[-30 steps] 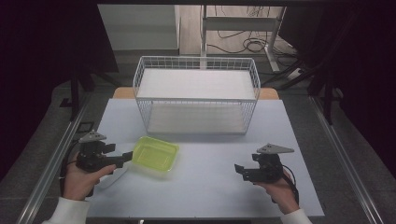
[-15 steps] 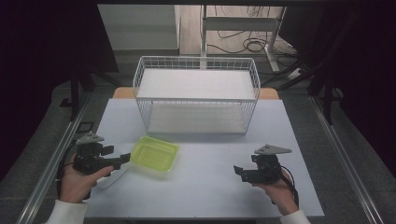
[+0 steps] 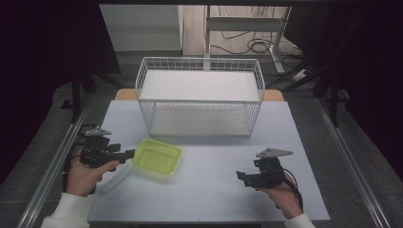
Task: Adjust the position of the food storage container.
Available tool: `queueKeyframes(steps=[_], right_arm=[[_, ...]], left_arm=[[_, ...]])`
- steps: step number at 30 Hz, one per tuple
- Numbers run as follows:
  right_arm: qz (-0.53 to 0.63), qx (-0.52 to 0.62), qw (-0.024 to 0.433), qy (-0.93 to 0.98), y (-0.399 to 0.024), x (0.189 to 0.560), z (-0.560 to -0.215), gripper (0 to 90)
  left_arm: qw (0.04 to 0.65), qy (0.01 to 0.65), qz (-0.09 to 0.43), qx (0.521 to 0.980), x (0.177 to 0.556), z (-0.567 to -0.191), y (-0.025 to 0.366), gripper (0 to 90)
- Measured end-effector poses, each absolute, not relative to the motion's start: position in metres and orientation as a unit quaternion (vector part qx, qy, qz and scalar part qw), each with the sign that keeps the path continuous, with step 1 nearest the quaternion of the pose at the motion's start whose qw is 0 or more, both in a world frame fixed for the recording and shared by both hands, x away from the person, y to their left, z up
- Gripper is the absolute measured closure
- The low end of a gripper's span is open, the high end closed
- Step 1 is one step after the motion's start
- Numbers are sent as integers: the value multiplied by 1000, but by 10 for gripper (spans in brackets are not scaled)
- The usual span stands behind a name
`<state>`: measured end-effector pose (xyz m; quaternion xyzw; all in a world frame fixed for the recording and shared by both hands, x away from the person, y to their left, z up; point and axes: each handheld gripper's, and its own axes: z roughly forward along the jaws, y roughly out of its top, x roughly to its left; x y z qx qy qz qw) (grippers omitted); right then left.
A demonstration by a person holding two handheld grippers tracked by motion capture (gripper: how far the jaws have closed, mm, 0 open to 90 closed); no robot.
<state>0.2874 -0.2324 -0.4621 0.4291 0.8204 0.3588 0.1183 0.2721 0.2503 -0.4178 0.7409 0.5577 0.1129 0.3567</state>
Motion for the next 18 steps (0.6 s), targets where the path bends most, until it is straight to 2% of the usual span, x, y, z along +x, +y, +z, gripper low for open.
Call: queueKeyframes(steps=[2, 7, 8, 9, 10, 13, 18], right_arm=[[356, 429, 118, 822, -232, 288, -462, 171], [353, 430, 117, 823, -233, 288, -463, 171], [352, 430, 118, 823, -233, 288, -464, 171], [349, 431, 117, 824, -233, 288, -464, 171], [346, 431, 117, 825, -233, 288, -465, 171], [345, 434, 117, 824, -232, 288, -466, 171], [343, 432, 119, 825, -232, 289, -467, 172]], left_arm=[[355, 558, 110, 742, 276, -418, 250, 416], [340, 568, 99, 743, 293, -422, 248, 602], [337, 570, 95, 744, 297, -425, 248, 602], [334, 572, 92, 744, 299, -426, 248, 641], [331, 578, 78, 742, 305, -430, 249, 745], [320, 583, 78, 743, 310, -434, 250, 864], [297, 592, 73, 746, 322, -443, 248, 900]])
